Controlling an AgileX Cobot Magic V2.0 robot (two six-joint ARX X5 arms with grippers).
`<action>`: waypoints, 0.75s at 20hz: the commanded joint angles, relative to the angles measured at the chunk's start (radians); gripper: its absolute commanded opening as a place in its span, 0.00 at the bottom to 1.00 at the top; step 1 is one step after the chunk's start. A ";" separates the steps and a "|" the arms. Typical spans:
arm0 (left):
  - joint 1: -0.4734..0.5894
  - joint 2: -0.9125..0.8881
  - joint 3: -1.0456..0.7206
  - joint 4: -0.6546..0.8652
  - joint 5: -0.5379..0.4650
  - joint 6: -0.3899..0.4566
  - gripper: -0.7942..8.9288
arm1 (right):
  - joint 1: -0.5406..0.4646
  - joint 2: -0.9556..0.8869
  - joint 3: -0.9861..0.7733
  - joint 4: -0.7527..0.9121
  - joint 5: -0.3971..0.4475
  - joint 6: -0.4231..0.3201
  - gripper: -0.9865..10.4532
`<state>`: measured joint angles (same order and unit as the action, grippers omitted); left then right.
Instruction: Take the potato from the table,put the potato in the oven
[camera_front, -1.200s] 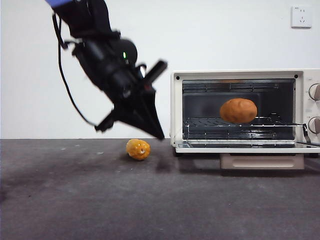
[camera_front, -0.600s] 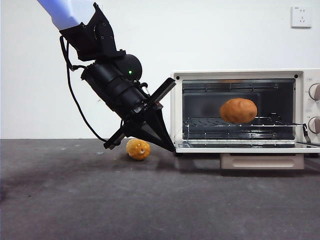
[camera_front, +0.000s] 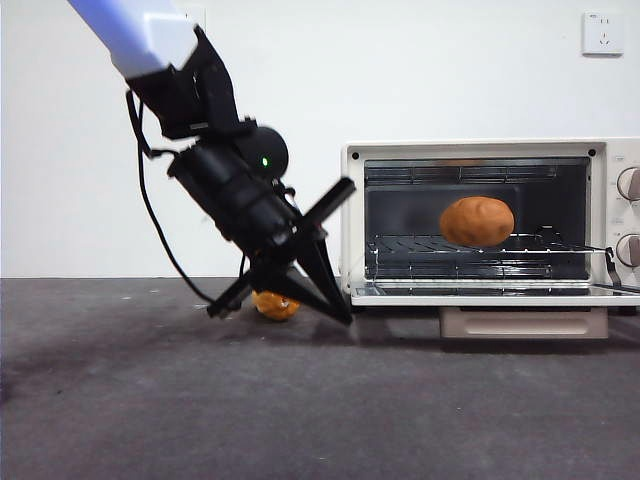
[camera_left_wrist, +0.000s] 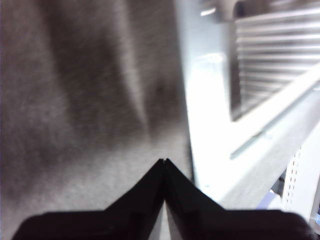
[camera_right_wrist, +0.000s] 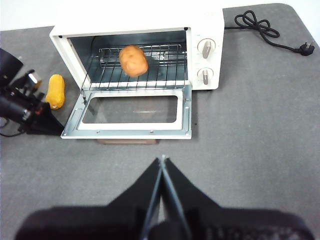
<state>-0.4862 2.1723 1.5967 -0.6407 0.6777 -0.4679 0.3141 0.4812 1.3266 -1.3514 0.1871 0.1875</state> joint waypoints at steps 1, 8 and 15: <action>-0.016 0.022 -0.004 0.010 0.040 -0.002 0.07 | 0.001 -0.005 0.000 -0.011 0.004 0.007 0.08; -0.023 0.022 -0.004 0.101 0.126 -0.054 0.07 | 0.001 -0.005 0.000 -0.014 0.004 0.007 0.08; -0.017 0.021 -0.004 0.187 0.238 -0.116 0.07 | 0.001 -0.005 0.000 -0.018 0.003 0.008 0.08</action>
<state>-0.4870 2.1857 1.5906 -0.4938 0.8700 -0.5697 0.3141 0.4809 1.3266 -1.3521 0.1871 0.1875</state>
